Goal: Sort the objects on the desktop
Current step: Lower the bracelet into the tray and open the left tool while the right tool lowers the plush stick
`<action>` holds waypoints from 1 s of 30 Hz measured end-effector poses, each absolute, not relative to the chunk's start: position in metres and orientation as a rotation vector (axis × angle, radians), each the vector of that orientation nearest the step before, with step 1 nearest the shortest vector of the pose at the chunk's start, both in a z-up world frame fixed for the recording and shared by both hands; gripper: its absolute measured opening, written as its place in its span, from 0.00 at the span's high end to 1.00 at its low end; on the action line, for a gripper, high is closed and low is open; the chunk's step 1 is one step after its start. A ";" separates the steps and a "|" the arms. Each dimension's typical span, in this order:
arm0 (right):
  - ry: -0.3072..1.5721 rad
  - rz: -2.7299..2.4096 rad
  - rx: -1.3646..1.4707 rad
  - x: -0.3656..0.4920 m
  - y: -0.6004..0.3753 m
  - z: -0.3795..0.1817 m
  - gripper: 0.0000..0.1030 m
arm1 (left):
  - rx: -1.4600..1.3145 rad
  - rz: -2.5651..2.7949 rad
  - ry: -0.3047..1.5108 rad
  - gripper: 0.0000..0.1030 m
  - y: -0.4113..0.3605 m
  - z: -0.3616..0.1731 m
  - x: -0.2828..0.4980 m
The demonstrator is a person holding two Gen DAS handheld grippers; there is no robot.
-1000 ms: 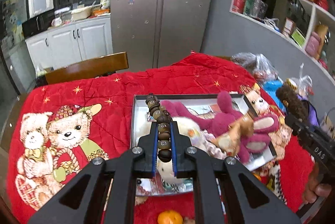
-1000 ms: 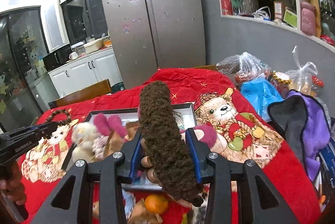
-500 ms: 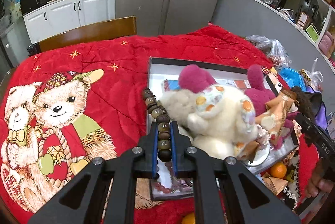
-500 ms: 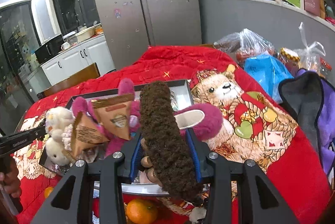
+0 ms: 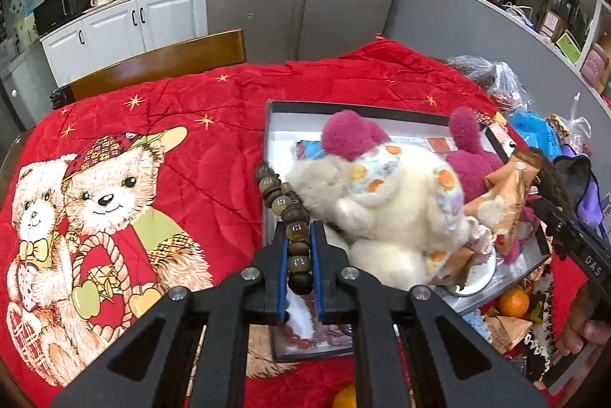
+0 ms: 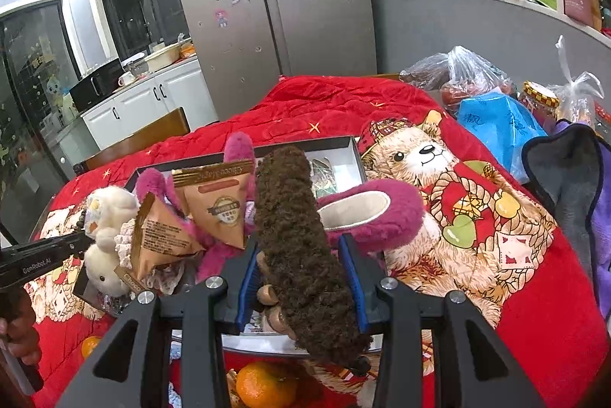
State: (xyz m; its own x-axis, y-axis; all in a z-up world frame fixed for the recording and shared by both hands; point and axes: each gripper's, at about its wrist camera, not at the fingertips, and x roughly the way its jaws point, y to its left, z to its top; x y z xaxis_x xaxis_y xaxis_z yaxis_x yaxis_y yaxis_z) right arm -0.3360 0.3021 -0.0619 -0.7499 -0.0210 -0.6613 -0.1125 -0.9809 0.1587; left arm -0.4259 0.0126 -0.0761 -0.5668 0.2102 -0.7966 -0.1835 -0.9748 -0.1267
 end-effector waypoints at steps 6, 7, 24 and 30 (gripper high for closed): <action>0.343 2.882 -1.096 -0.337 0.306 -0.065 0.60 | -1.333 2.579 -0.023 0.88 0.017 -0.080 -0.425; 0.366 2.887 -1.097 -0.337 0.307 -0.065 0.60 | -1.336 2.574 -0.014 0.83 0.019 -0.080 -0.424; 0.463 2.960 -1.058 -0.332 0.311 -0.055 0.30 | -1.323 2.620 0.029 0.49 0.023 -0.079 -0.422; 0.484 2.961 -1.061 -0.331 0.314 -0.055 0.30 | -1.314 2.631 0.049 0.48 0.026 -0.077 -0.420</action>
State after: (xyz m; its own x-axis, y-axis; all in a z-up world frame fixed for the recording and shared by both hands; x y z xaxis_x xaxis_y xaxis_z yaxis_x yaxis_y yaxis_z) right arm -0.3309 0.3143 -0.0550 -0.7770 -0.1391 -0.6139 -0.0636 -0.9529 0.2964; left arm -0.4202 0.0261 -0.0769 -0.5848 0.1633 -0.7945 -0.1930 -0.9794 -0.0593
